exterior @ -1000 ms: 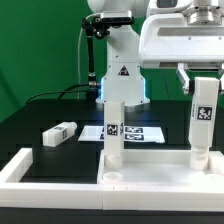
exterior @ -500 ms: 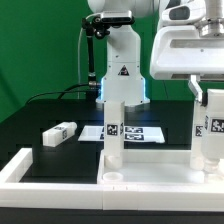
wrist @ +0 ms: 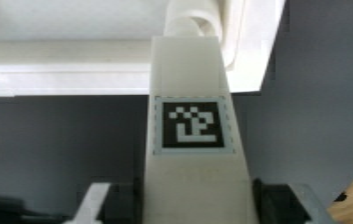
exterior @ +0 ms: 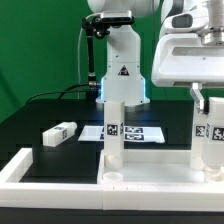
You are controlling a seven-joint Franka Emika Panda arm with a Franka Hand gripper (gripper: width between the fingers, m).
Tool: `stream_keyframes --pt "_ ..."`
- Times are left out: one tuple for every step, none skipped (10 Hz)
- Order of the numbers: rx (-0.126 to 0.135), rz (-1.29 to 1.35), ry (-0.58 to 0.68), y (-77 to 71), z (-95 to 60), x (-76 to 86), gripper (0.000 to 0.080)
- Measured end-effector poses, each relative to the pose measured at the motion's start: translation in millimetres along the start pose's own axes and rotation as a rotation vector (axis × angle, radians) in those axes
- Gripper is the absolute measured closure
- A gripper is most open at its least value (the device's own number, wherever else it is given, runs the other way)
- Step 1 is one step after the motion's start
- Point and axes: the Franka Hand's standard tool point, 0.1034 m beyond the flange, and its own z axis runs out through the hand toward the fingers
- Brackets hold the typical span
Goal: Assemble desk
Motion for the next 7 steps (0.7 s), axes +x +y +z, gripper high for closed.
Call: stream_keyframes --pt "0.001 -0.002 0.000 -1.3 -0.1 -0.4 0.0509" --pt "0.002 -0.003 0.001 -1.9 0.0 -0.8 0.0509" --pt "0.003 -0.006 -0.002 -3.7 1.4 -3.0 0.0509" --pt "0.004 -0.009 -0.006 -5.3 2.8 -4.9 0.0509" --pt "0.003 -0.010 -0.007 -5.4 4.0 -5.6 0.0509" --pt "0.003 -0.010 -0.007 -5.6 4.4 -5.5 0.0509" --pt "0.003 -0.010 -0.005 -5.7 4.6 -5.3 0.0509"
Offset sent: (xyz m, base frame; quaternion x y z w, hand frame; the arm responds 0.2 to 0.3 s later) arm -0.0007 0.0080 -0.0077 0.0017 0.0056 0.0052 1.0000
